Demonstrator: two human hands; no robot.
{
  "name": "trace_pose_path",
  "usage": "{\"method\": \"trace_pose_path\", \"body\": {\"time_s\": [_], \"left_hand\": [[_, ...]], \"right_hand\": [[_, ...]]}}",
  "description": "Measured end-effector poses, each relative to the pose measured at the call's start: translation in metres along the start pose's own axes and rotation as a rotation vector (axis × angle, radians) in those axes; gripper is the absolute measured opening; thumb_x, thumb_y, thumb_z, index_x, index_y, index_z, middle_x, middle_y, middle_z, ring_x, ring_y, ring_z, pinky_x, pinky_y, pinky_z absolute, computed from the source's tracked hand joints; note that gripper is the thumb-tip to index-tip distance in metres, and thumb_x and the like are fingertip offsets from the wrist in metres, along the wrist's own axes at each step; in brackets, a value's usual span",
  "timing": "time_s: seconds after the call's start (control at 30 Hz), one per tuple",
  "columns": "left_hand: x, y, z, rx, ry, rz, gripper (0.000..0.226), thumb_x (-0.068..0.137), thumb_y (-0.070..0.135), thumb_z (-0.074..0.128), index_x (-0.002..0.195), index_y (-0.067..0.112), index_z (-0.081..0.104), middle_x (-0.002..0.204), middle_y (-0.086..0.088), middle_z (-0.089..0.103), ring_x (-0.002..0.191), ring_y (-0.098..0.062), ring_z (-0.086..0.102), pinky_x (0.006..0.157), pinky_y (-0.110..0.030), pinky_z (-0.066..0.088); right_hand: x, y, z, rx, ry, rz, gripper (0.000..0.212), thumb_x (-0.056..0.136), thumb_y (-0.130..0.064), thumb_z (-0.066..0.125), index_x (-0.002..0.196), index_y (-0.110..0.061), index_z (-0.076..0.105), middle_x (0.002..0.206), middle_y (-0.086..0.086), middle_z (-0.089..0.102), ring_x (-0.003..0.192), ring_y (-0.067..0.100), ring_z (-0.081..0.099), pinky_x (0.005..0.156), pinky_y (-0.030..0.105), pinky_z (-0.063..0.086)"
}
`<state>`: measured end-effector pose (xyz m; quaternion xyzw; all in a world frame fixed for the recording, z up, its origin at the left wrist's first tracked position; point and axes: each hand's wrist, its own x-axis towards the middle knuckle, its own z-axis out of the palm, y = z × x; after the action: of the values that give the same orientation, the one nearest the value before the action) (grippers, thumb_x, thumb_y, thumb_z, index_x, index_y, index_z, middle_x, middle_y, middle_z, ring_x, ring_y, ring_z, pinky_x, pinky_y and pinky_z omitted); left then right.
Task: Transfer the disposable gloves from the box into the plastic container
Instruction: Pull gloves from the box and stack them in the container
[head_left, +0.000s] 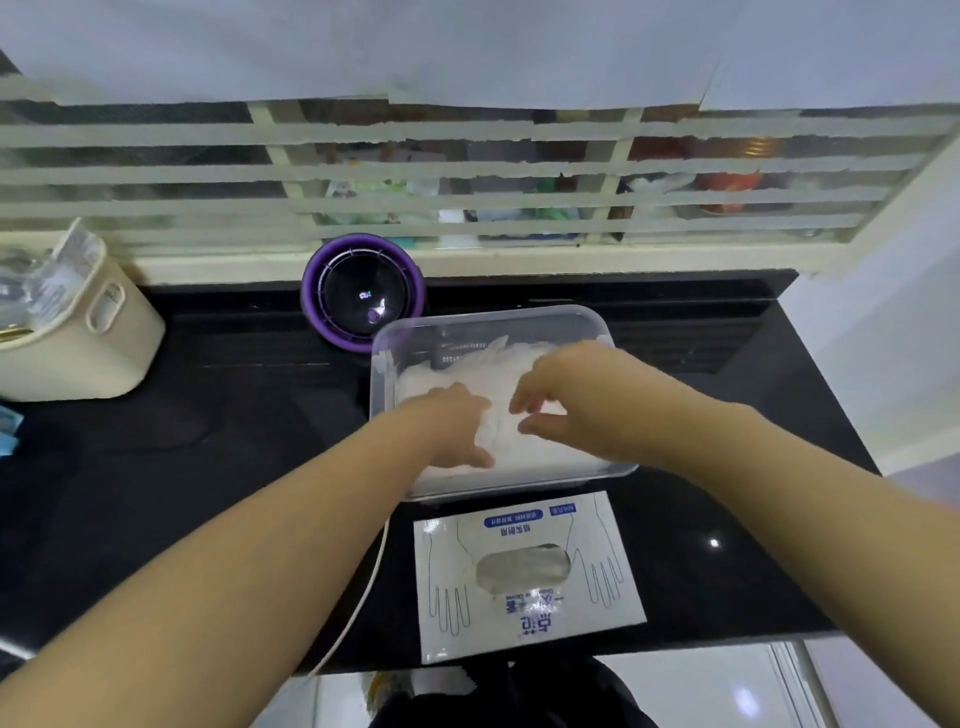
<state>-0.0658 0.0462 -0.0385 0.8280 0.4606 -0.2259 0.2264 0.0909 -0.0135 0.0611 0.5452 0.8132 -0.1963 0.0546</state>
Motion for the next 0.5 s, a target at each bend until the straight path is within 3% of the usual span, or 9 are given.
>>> {"method": "trace_pose_path", "body": {"time_s": [0.07,0.17,0.3,0.4,0.5], "left_hand": [[-0.017,0.001,-0.008,-0.032,0.076,0.043,0.063,0.092,0.043,0.058,0.147,0.025,0.034,0.148,-0.002,0.037,0.130,-0.023,0.042,0.106,-0.039,0.038],[-0.051,0.005,-0.012,-0.113,0.283,0.122,0.046,0.098,0.032,0.053,0.143,0.027,0.043,0.144,0.005,0.042,0.124,-0.014,0.047,0.104,-0.032,0.039],[-0.098,0.010,0.010,-0.104,0.579,0.370,0.025,0.098,0.021,0.049,0.119,0.022,0.063,0.112,0.008,0.061,0.076,-0.004,0.057,0.069,-0.024,0.052],[-0.112,0.010,0.039,-0.003,0.594,0.535,0.024,0.092,0.023,0.048,0.105,0.018,0.068,0.099,0.005,0.064,0.065,-0.013,0.062,0.050,-0.027,0.052],[-0.111,0.014,0.066,0.132,0.397,0.510,0.028,0.096,0.022,0.049,0.122,0.022,0.059,0.116,0.004,0.058,0.091,-0.019,0.063,0.066,-0.032,0.052]], "right_hand": [[-0.017,-0.014,0.009,0.138,-0.162,-0.047,0.021,0.094,-0.028,0.055,0.107,-0.021,0.071,0.103,-0.005,0.070,0.092,0.010,0.063,0.089,0.025,0.050],[-0.031,-0.018,0.044,0.111,-0.404,-0.061,0.024,0.094,-0.024,0.051,0.102,-0.013,0.072,0.098,0.001,0.071,0.087,0.017,0.065,0.083,0.030,0.052],[-0.033,-0.015,0.095,-0.128,-0.546,-0.036,0.039,0.097,-0.012,0.044,0.134,-0.023,0.053,0.118,0.004,0.061,0.092,0.024,0.058,0.079,0.032,0.049],[-0.030,-0.016,0.116,-0.297,-0.501,-0.076,0.040,0.100,-0.018,0.037,0.138,-0.025,0.040,0.105,0.008,0.058,0.078,0.024,0.048,0.068,0.033,0.044],[-0.023,-0.018,0.126,-0.227,-0.467,-0.021,0.050,0.098,-0.048,0.020,0.133,-0.023,0.045,0.089,0.007,0.054,0.075,0.026,0.048,0.067,0.030,0.035]]}}
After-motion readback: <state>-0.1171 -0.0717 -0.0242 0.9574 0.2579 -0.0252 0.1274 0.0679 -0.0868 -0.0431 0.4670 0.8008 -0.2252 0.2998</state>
